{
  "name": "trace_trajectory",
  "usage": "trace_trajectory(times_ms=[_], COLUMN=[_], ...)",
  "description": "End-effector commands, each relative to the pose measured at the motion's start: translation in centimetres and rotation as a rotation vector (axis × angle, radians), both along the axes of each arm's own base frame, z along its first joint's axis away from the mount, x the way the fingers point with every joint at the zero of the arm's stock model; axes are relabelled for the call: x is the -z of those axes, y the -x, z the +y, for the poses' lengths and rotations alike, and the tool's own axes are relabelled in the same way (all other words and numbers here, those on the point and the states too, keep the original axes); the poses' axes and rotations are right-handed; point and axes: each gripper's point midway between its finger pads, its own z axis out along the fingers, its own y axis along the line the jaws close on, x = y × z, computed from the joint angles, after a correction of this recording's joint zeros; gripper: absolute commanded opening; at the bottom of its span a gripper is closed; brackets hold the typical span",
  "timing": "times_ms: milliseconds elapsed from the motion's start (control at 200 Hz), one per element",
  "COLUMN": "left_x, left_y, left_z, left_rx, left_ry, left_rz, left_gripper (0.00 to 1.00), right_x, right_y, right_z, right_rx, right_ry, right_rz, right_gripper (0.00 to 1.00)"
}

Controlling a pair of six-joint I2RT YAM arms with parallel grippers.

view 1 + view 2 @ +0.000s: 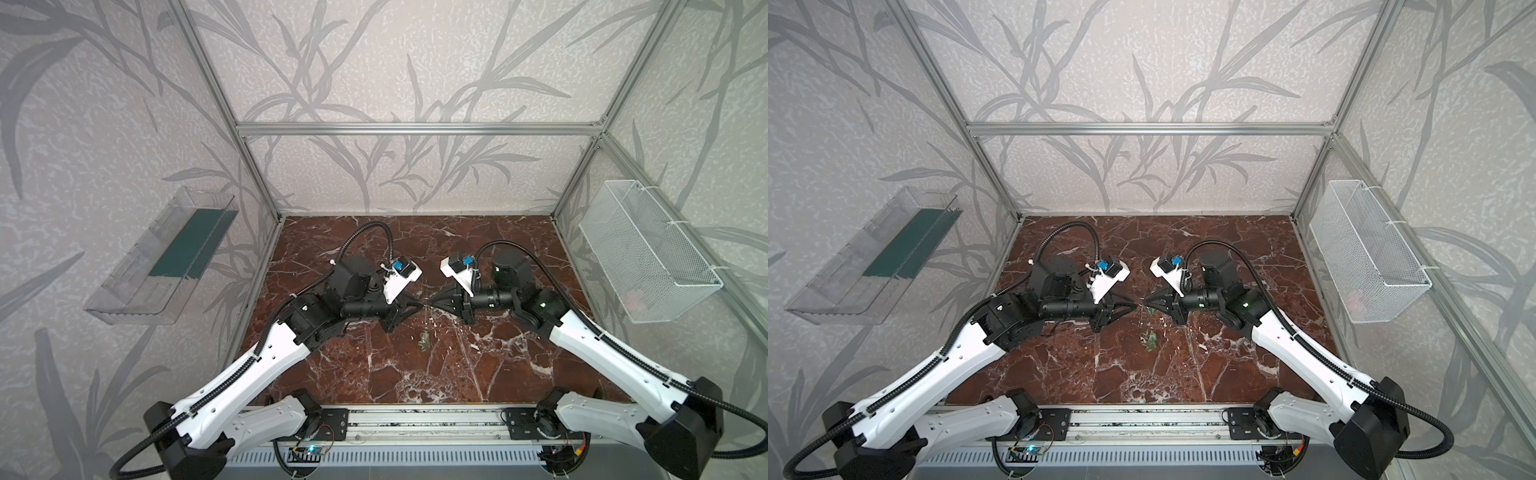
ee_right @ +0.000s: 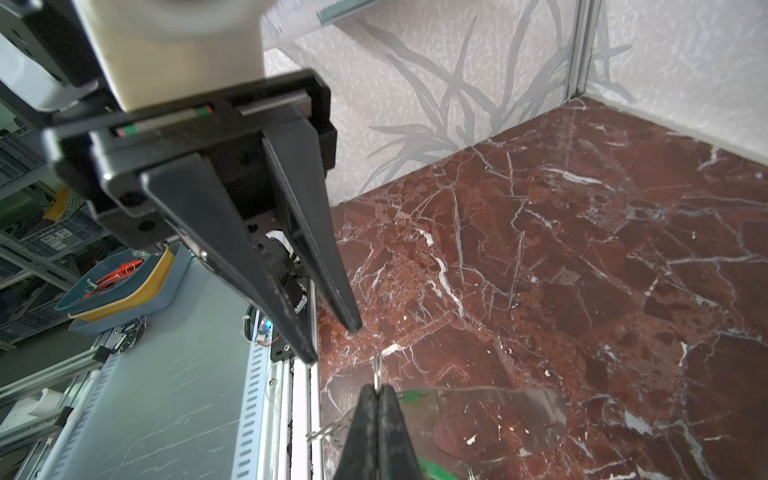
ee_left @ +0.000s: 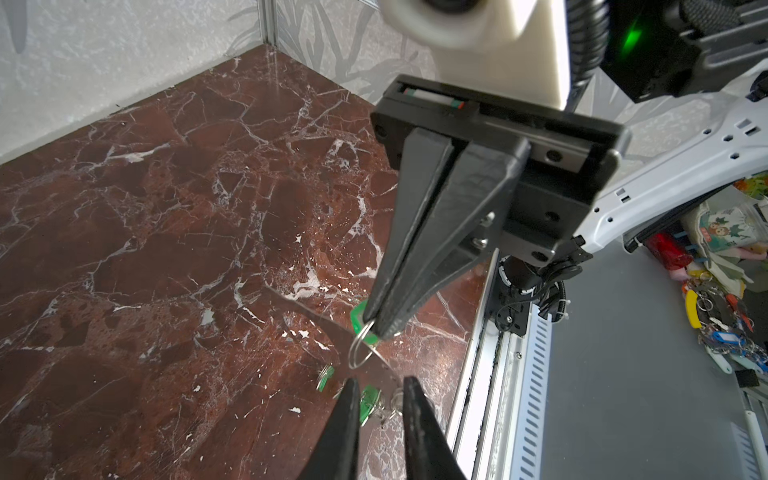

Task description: Put the keys on the keyring

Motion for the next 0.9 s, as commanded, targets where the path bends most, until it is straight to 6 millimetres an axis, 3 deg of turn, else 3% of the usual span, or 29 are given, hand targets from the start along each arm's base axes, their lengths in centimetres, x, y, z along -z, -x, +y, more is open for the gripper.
trace_trajectory(times_ms=[0,895], left_x=[-0.6,0.2], left_y=[0.6,1.1], left_z=[-0.1,-1.1], left_rx=[0.06,0.132], left_ry=[-0.014,-0.013], left_rz=[-0.016,0.017], left_gripper=[0.2,0.15], right_x=[-1.4,-2.3], right_y=[0.6,2.6], right_z=[0.2,0.8], right_rx=[-0.033,-0.128], right_ry=[-0.005,-0.044], right_rz=[-0.053,-0.033], right_gripper=[0.0,0.0])
